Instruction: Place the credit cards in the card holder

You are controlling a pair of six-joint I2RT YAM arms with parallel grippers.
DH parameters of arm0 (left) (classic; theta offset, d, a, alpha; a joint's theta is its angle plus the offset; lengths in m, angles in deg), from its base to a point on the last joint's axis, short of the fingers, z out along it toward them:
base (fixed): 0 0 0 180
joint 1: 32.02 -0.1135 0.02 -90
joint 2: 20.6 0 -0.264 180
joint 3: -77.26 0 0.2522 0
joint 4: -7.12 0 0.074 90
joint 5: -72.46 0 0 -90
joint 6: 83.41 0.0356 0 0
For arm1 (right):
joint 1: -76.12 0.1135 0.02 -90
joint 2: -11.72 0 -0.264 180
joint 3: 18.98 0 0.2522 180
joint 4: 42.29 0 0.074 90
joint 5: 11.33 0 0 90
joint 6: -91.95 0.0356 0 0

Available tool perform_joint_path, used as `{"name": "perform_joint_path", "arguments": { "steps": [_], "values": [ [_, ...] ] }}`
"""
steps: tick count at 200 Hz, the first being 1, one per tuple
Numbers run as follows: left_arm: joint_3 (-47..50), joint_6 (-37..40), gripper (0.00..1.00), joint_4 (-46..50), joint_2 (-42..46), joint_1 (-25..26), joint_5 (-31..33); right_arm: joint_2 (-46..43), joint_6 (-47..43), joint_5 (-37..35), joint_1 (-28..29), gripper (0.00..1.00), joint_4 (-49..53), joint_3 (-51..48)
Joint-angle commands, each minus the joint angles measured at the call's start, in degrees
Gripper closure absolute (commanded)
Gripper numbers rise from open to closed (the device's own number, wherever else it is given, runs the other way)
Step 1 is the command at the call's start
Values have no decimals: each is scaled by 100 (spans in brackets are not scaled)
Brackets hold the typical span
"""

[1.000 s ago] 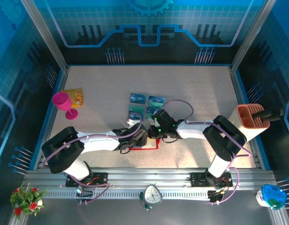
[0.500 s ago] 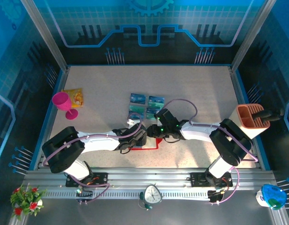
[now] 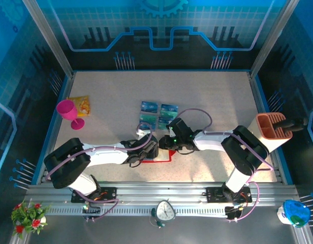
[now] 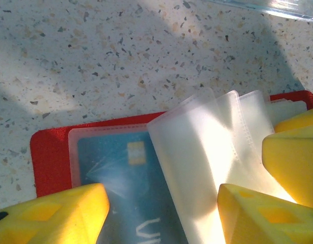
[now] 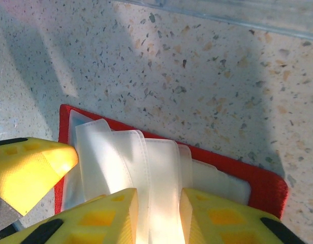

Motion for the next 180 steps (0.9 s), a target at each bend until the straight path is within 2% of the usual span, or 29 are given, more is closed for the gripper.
{"name": "perform_joint_path", "arguments": {
  "steps": [1,49,83,125,180],
  "values": [
    [251,42,34,106,-93,31,-350,287,190,274,45,68,-210,79],
    [407,38,21,129,481,24,-197,313,323,442,15,68,-366,57],
    [491,7,17,196,928,24,-54,373,417,558,14,68,-500,48],
    [508,28,20,289,1066,16,4,376,447,567,6,71,-509,56],
    [509,51,26,112,575,15,-155,388,365,478,37,72,-291,153]
  ]
}}
